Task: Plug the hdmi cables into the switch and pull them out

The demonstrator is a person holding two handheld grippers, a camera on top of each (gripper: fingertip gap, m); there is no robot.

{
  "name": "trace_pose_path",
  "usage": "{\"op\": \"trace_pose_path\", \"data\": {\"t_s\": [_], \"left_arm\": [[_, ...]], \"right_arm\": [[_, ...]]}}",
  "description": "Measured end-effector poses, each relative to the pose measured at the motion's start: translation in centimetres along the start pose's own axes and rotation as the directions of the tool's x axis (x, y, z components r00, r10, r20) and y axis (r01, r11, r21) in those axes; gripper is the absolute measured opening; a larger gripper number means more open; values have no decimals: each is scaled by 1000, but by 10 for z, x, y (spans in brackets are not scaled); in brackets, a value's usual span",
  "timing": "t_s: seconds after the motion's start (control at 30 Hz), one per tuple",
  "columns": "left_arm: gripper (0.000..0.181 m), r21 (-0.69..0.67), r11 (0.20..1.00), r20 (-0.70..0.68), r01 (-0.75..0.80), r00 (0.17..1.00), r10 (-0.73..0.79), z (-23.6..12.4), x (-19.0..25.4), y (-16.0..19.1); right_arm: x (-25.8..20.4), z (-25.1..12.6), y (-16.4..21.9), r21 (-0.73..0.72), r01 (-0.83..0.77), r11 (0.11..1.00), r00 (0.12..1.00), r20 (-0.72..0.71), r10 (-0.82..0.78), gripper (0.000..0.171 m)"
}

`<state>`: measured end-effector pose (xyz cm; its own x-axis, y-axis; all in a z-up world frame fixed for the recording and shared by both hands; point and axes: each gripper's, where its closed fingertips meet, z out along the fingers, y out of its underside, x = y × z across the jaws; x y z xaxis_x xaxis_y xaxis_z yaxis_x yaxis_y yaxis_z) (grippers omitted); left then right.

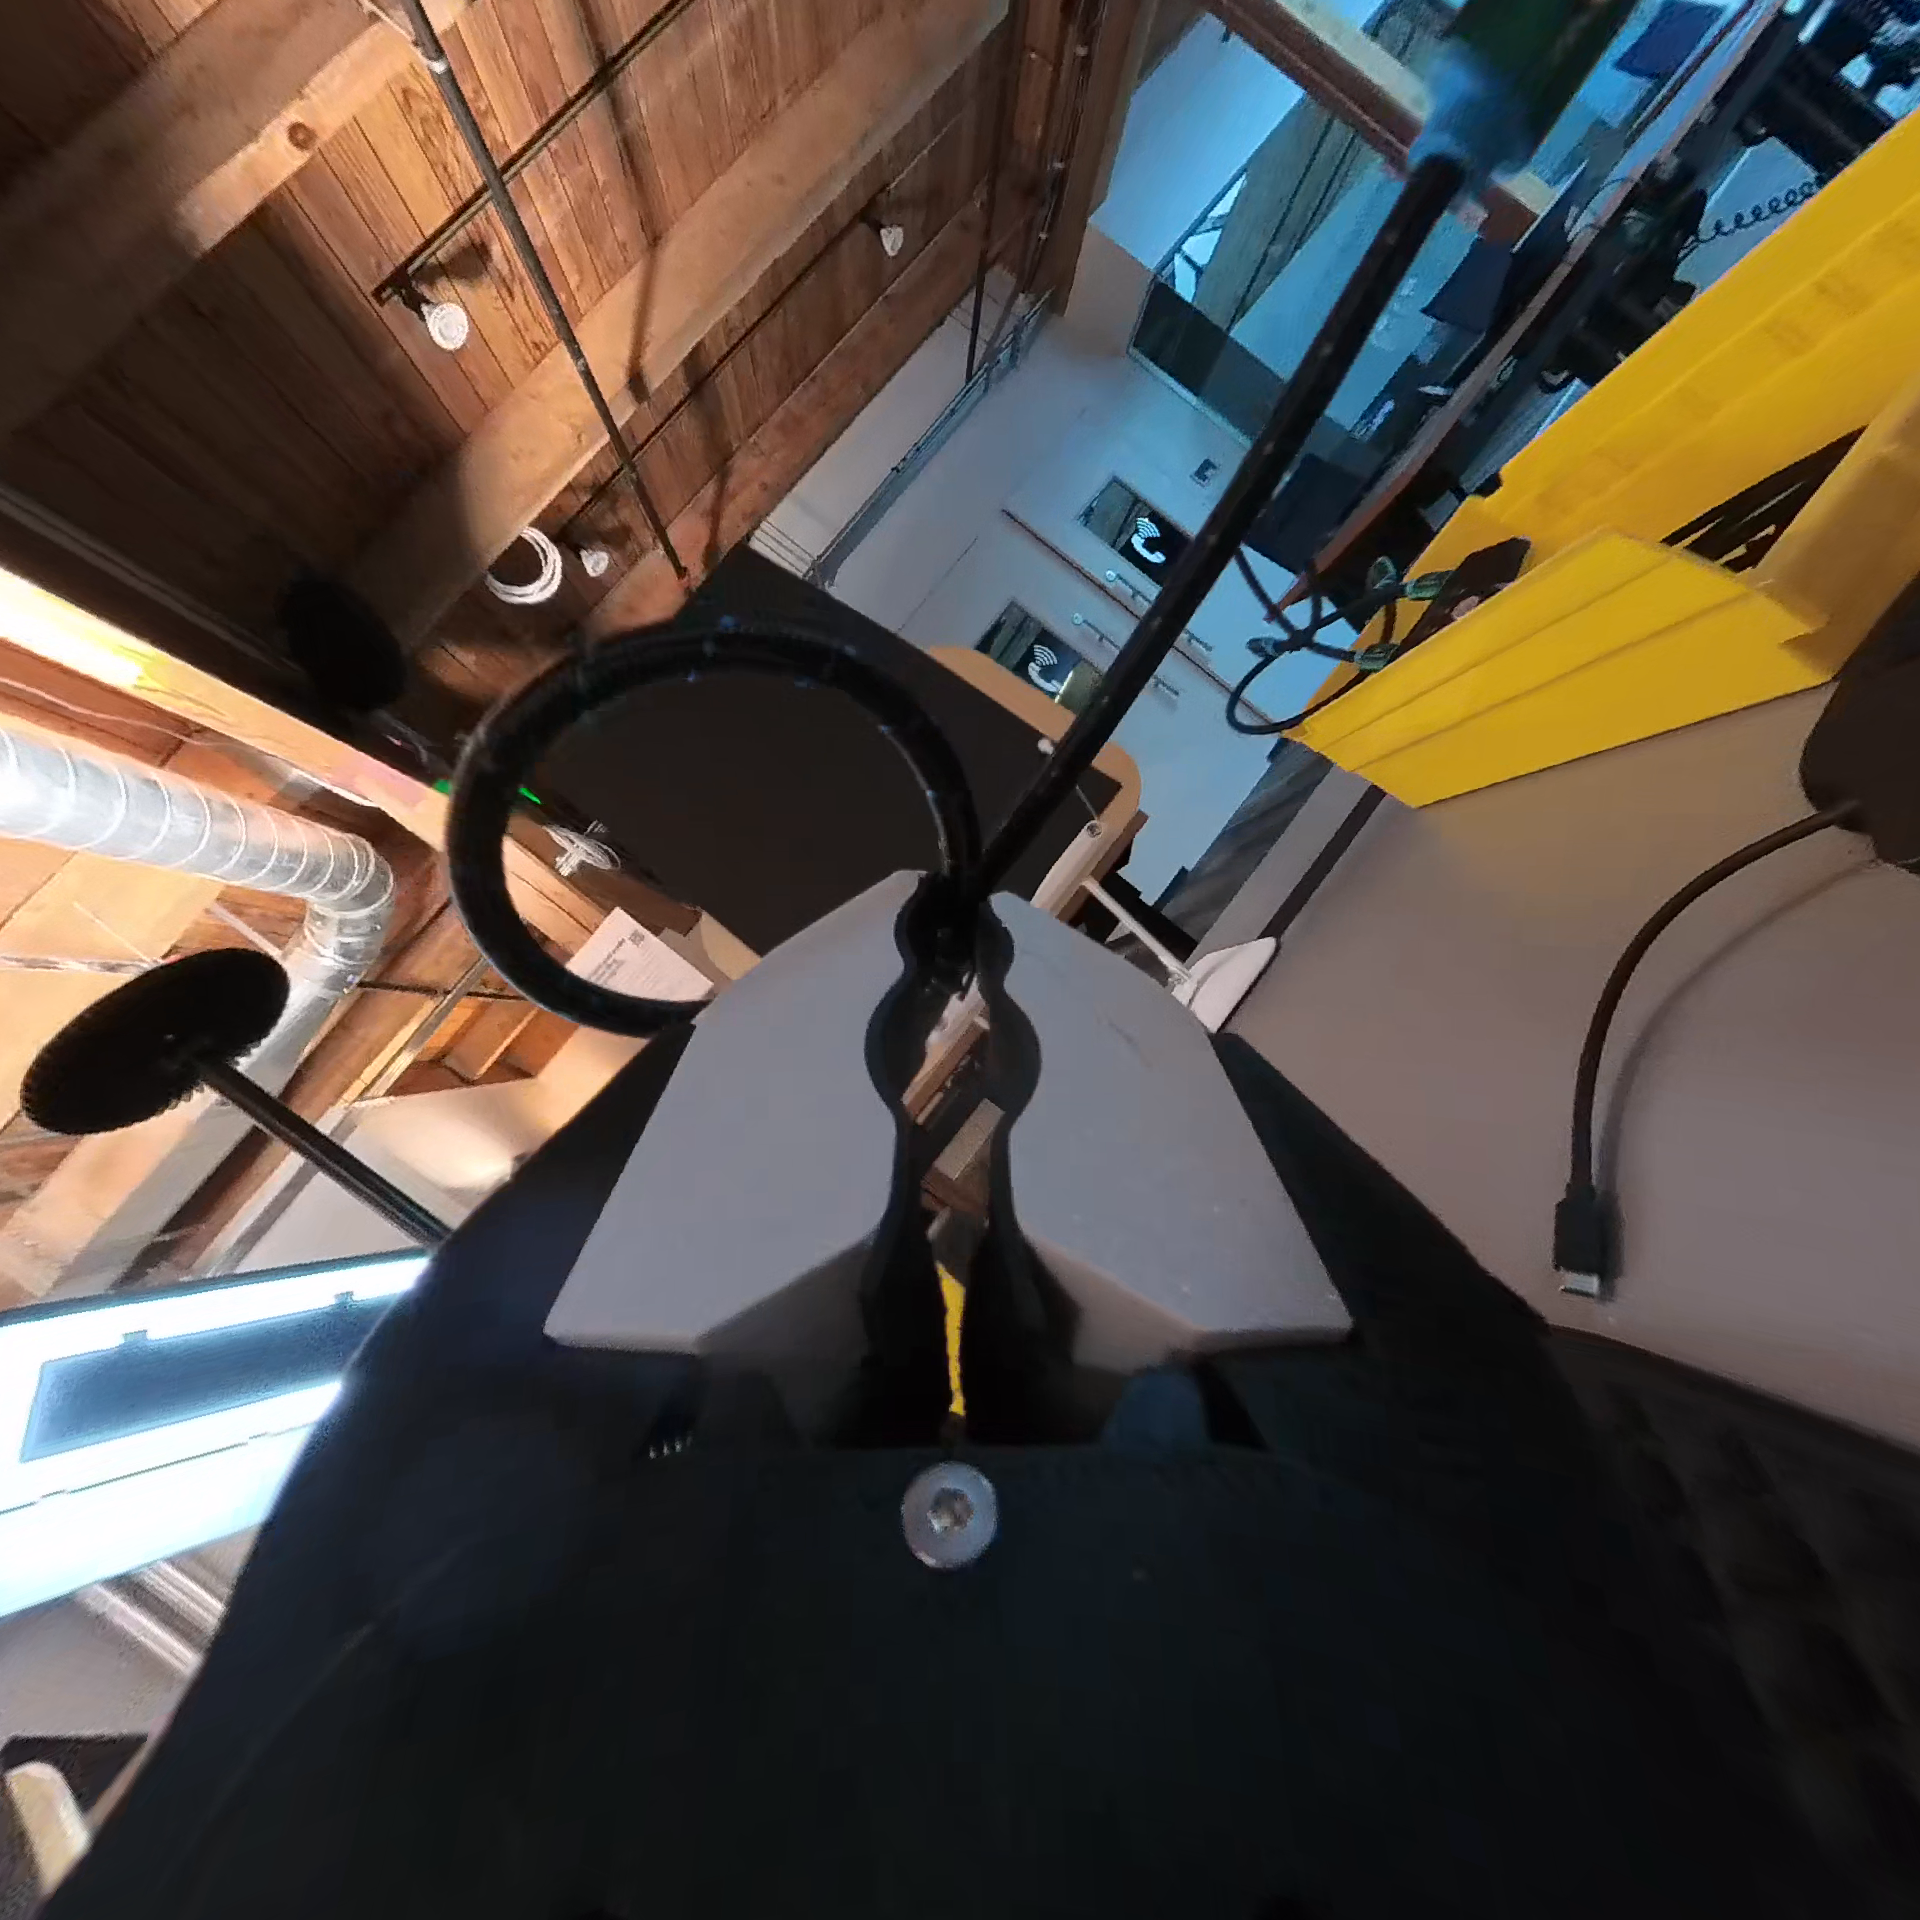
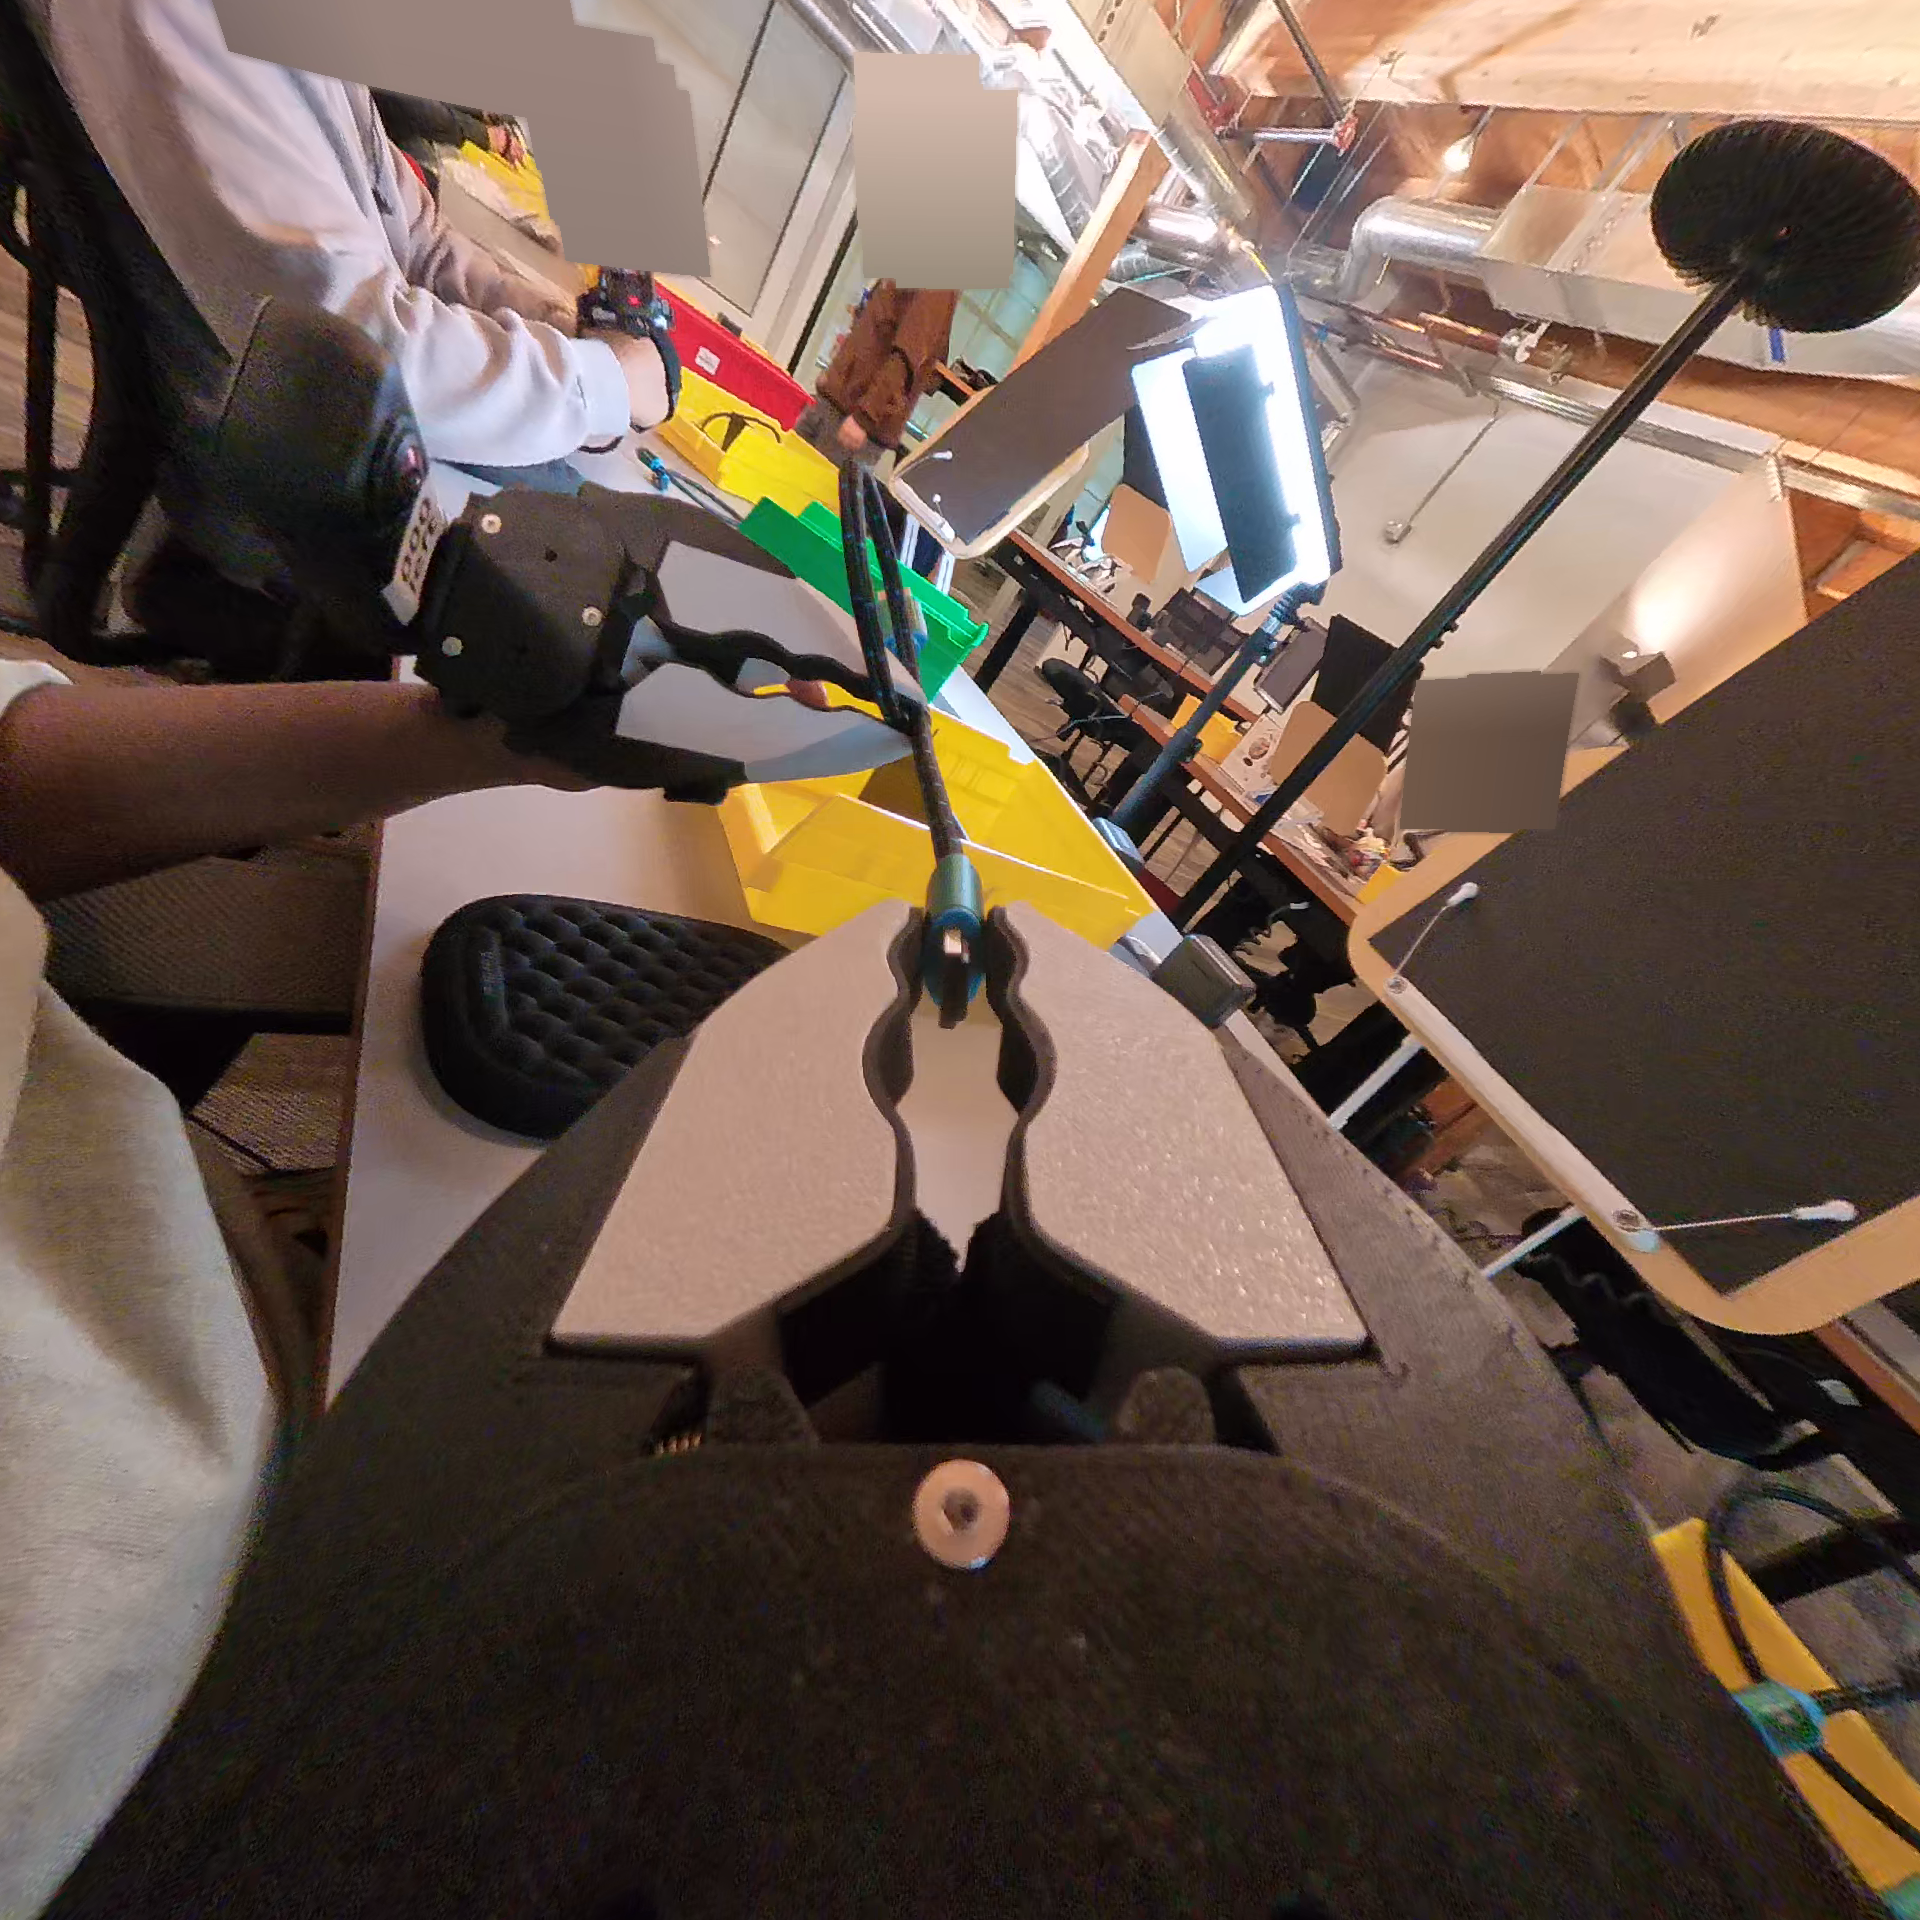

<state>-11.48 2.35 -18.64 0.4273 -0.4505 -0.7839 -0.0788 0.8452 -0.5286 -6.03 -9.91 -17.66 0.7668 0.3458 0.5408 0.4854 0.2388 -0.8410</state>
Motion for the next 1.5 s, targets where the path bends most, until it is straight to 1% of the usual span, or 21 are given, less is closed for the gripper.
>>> {"op": "trace_pose_path", "data": {"t_s": [0.1, 0.2, 0.3, 0.33, 0.43, 0.47, 0.53, 0.57, 0.67, 0.7, 0.8, 0.9, 0.97, 1.07, 1.17, 1.23, 1.33, 1.4, 1.43, 1.47, 1.5], "left_arm": [[7, -25, 998, 34, 52, 998, -51, -5, -15, 14], [8, -43, 988, -10, 146, 989, -147, -5, -10, 20], [8, -73, 985, -29, 158, 987, -160, 0, 2, 26], [9, -45, 977, -60, 209, 976, -211, 0, 9, 21], [31, 23, 960, -245, 279, 932, -266, -8, 37, 1], [37, 17, 956, -312, 293, 910, -274, -14, 43, -3], [40, -19, 926, -478, 376, 810, -339, -32, 54, -12], [43, -53, 900, -545, 432, 743, -388, -42, 55, -16], [45, -170, 832, -761, 528, 466, -451, -86, 59, -32], [45, -147, 802, -783, 580, 427, -453, -94, 49, -42], [44, 23, 715, -743, 699, 490, -455, -87, 4, -76], [50, 81, 791, -798, 606, 515, -313, -74, -9, -99], [53, 97, 824, -867, 559, 454, -205, -59, -11, -113], [58, 22, 843, -974, 538, 203, -104, -32, 7, -126], [57, 37, 897, -999, 441, 35, 24, -4, 43, -129], [56, 68, 937, -989, 341, -104, 110, 0, 67, -126], [47, 70, 951, -948, 300, -276, 157, -4, 89, -131], [31, 89, 963, -940, 255, -299, 166, -4, 103, -128], [17, 106, 965, -940, 240, -291, 176, -4, 108, -124], [8, 114, 964, -947, 242, -268, 179, -2, 111, -124], [7, 117, 961, -957, 250, -230, 176, 1, 112, -124]], "right_arm": [[2, -7, -5, 8, 11, 1000, 1000, -9, -11, 11], [0, -9, -6, 3, 26, 1000, 1000, -5, -26, 12], [1, -6, -3, -22, 159, 987, 987, -20, -160, 12], [3, -7, -4, -11, 170, 985, 985, -28, -170, 12], [12, -11, 5, -57, 214, 975, 975, -50, -217, 12], [15, -12, 9, -70, 220, 973, 973, -52, -224, 12], [22, -17, 13, -87, 227, 970, 970, -75, -233, 12], [26, -19, 15, -101, 226, 969, 968, -89, -235, 12], [31, -24, 20, -121, 258, 958, 957, -107, -271, 12], [27, -24, 18, -96, 298, 950, 948, -86, -307, 12], [11, -23, 13, -48, 459, 887, 888, -13, -460, 11], [-4, -20, 13, -59, 662, 747, 749, 72, -658, 11], [-11, -21, 9, -79, 763, 641, 646, 117, -754, 12], [-19, -23, 1, -75, 847, 526, 531, 165, -831, 12], [-29, -25, -5, -22, 879, 477, 470, 214, -856, 12], [-34, -25, -7, 10, 897, 441, 427, 235, -873, 11], [-34, -27, -13, 33, 918, 396, 377, 242, -894, 11], [-34, -31, -16, 51, 916, 399, 377, 233, -896, 11], [-33, -33, -17, 55, 913, 404, 382, 228, -896, 12], [-32, -34, -17, 52, 911, 409, 389, 226, -893, 12], [-29, -36, -15, 39, 907, 419, 401, 222, -889, 12]]}}
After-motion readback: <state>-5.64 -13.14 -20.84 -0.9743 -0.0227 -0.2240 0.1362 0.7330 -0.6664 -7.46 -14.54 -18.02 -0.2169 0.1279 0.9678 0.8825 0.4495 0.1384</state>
